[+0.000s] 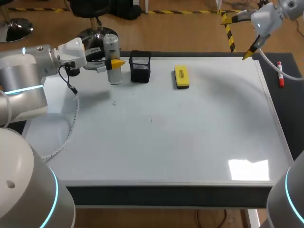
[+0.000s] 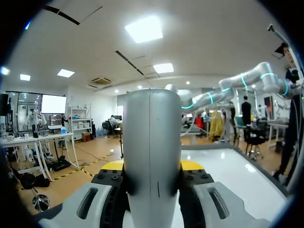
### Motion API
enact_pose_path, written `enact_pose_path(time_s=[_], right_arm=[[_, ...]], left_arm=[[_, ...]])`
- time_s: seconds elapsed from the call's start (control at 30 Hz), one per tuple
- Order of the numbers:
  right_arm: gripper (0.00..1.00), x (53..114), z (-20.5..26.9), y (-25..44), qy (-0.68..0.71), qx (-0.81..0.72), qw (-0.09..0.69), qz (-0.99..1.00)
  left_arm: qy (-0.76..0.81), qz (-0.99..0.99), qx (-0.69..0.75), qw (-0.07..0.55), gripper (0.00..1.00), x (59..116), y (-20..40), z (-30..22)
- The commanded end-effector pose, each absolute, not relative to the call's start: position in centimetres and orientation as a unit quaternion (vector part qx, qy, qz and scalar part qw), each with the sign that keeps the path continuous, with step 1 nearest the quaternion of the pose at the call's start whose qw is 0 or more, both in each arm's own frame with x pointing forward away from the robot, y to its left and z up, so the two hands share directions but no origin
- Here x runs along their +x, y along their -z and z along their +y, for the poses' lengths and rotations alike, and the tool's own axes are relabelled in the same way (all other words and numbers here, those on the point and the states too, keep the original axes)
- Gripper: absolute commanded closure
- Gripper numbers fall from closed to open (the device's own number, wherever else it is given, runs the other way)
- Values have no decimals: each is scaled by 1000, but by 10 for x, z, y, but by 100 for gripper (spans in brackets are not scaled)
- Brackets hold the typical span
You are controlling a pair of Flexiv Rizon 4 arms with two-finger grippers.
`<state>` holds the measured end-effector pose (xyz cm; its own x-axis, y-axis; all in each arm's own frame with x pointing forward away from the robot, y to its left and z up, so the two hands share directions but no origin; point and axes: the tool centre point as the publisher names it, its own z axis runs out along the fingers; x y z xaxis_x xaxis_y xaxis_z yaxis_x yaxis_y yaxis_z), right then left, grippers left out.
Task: Pick up the inspection probe, press it on each red-marked spot on the whiteboard one by one, put down the probe, pick up the eraser, and wipe off all the red marks.
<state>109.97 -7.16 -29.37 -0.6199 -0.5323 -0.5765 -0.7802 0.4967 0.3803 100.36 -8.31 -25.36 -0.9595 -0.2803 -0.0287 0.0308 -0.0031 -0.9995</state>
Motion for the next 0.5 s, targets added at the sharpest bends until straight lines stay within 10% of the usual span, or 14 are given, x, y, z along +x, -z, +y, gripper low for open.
enact_pose_path(time_s=[0.03,0.5], right_arm=[[0,1099,-73,293,-314,-391,196,843],[0,1099,-73,293,-314,-391,196,843]], left_arm=[[703,697,-89,112,100,1004,253,-84],[702,699,-70,116,100,1011,240,-96]])
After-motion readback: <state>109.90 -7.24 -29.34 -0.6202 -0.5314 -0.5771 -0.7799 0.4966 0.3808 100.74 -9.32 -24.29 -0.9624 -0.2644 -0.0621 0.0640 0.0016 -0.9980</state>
